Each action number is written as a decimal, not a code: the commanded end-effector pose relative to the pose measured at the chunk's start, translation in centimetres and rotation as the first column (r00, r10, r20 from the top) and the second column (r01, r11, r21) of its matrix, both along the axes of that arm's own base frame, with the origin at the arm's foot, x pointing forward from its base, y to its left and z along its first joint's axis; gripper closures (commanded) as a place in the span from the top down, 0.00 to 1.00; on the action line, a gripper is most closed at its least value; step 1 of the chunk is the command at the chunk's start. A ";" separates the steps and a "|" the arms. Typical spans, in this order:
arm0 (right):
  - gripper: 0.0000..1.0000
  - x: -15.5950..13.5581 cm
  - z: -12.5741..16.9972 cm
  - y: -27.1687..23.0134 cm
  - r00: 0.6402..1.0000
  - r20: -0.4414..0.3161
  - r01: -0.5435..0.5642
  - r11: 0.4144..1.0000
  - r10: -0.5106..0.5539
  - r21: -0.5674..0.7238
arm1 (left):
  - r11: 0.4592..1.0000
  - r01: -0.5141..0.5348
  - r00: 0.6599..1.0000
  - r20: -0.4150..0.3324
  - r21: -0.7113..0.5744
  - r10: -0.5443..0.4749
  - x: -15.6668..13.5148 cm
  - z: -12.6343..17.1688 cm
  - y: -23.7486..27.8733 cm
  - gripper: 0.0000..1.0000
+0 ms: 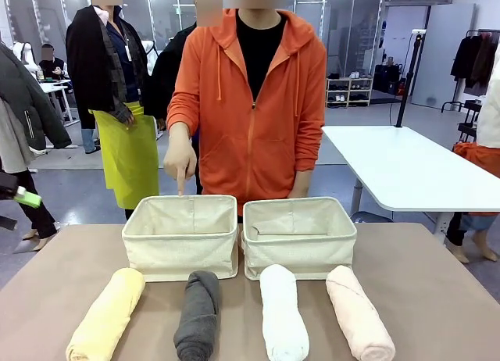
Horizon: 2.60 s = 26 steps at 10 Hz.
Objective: Divide the towels into two baskets.
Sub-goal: Pick up one hotel-folded towel and place it in the Fabric basket indicated by the person.
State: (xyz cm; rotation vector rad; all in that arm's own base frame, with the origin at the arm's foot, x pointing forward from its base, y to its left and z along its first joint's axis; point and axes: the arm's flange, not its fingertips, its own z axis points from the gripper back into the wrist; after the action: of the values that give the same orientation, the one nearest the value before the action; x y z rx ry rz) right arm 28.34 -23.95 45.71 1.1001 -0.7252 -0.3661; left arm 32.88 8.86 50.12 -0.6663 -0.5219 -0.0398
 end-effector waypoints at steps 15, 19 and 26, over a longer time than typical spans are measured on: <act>1.00 -0.1 0.1 -0.1 1.000 0.027 0.001 1.000 -0.001 -0.005 | 0.888 0.227 0.955 -0.270 0.399 -0.123 5.0 -9.8 -11.4 1.00; 1.00 -0.1 0.1 -0.1 1.000 0.027 0.001 1.000 -0.001 -0.005 | 0.888 0.213 0.958 -0.266 0.408 -0.107 5.3 -10.3 -11.6 1.00; 1.00 -0.1 0.1 -0.1 1.000 0.027 0.001 1.000 -0.001 -0.005 | 0.880 0.270 0.923 -0.364 0.392 -0.121 7.5 -16.0 -15.3 1.00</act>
State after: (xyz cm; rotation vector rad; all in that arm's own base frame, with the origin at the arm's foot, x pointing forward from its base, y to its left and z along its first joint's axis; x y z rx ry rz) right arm 28.39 -24.05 45.90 1.0954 -0.7272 -0.3657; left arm 38.94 -6.32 34.86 -0.2811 -0.1054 -0.2656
